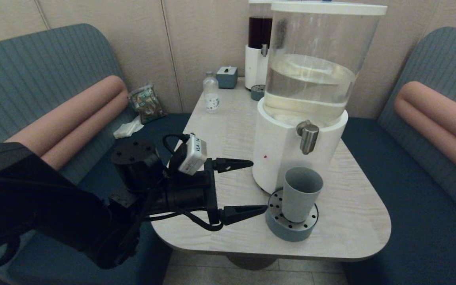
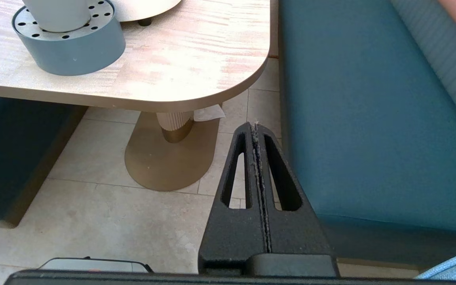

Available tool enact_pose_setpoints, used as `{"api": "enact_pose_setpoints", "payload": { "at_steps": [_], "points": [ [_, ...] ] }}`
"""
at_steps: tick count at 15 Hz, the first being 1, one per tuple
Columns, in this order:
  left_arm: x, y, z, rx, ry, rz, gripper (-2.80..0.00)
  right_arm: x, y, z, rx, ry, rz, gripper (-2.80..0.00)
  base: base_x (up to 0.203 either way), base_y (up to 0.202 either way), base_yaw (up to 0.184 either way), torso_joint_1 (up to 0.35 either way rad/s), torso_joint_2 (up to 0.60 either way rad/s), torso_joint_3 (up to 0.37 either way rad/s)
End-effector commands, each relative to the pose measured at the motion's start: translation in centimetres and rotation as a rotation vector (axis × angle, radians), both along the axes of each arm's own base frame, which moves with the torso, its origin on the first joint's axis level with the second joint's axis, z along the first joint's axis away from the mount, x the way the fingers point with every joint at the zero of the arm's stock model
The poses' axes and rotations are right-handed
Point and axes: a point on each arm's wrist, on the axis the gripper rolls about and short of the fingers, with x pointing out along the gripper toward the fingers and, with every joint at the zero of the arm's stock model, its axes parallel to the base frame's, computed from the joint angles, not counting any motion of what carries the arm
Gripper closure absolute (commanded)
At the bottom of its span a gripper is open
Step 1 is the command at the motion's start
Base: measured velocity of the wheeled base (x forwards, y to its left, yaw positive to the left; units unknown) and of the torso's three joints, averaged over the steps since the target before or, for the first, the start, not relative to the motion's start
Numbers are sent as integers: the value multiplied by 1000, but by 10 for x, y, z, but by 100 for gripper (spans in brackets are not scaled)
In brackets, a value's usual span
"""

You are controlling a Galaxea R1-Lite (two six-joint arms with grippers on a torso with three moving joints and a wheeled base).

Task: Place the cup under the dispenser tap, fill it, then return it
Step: Place the cup next to the water dispenser

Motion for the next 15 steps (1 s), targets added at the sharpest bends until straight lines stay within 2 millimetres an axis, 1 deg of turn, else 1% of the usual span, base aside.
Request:
{"api": "enact_pose_setpoints", "payload": {
  "at_steps": [1,4,9,15],
  "points": [
    [9,-11,-23,24,47,-17,-280,0,0,0,-1,-3,0,0,0,0,0,0,0,0],
    [16,-31,-32,19,63,-36,-280,0,0,0,-1,-3,0,0,0,0,0,0,0,0],
    [33,-67,-47,-6,73,-48,-280,0,0,0,-1,-3,-1,0,0,0,0,0,0,0],
    [31,-93,-54,-21,76,-68,-280,0,0,0,-1,-3,0,0,0,0,0,0,0,0]
  ]
}}
